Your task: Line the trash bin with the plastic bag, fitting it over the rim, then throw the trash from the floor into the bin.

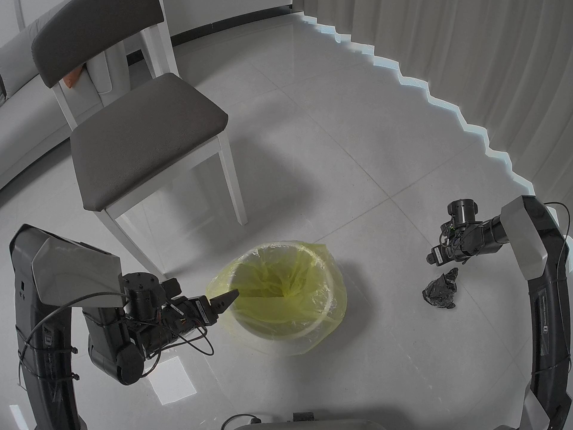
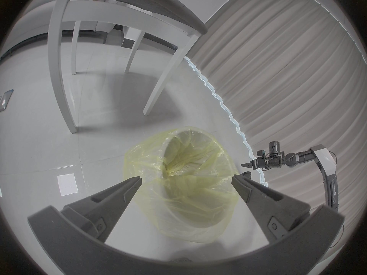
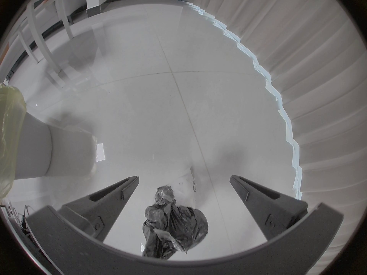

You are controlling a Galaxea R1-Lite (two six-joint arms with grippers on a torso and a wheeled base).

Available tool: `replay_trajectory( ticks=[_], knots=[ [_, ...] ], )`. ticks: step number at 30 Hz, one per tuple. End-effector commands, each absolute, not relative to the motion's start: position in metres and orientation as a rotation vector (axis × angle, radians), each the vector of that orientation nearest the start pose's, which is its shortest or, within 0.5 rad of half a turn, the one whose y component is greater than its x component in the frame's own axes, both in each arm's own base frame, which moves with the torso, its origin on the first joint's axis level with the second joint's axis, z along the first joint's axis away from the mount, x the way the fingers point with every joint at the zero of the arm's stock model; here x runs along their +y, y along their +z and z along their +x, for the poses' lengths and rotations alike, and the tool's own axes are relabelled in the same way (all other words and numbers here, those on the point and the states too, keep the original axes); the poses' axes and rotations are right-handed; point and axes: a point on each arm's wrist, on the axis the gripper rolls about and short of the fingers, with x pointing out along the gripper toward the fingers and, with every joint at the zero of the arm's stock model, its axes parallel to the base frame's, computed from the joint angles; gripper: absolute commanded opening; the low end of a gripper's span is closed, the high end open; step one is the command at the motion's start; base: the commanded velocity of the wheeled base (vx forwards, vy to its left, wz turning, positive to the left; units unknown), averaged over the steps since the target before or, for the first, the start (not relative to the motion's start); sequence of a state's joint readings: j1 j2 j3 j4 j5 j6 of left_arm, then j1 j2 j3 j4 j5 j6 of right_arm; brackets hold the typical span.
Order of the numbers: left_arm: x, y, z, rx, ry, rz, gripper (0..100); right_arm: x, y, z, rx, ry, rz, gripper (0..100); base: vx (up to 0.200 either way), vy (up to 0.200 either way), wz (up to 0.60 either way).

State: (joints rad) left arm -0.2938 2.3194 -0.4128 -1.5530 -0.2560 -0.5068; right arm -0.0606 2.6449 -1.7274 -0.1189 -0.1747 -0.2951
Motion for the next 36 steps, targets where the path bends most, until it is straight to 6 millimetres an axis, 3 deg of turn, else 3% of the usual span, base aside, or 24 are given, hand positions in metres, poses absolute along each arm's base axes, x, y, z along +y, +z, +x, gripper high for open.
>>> replay_trajectory(
  ticks=[1,9,21,36],
  knots=[
    [-0.095,-0.003,0.301,0.464,-0.441,-0.483,100,-0.039,-0.056,0.512,0.875,-0.089,-0.349,100,0.000,0.000,0.00],
    [-0.096,-0.004,0.300,0.466,-0.446,-0.481,100,-0.052,-0.081,0.513,0.956,-0.074,-0.388,100,0.000,0.000,0.00],
    [-0.098,-0.013,0.303,0.485,-0.442,-0.479,100,-0.058,-0.073,0.497,1.137,-0.071,-0.393,100,0.000,0.000,0.00],
    [-0.099,-0.013,0.303,0.481,-0.431,-0.474,100,-0.052,-0.059,0.487,1.173,-0.065,-0.386,100,0.000,0.000,0.00]
  ],
)
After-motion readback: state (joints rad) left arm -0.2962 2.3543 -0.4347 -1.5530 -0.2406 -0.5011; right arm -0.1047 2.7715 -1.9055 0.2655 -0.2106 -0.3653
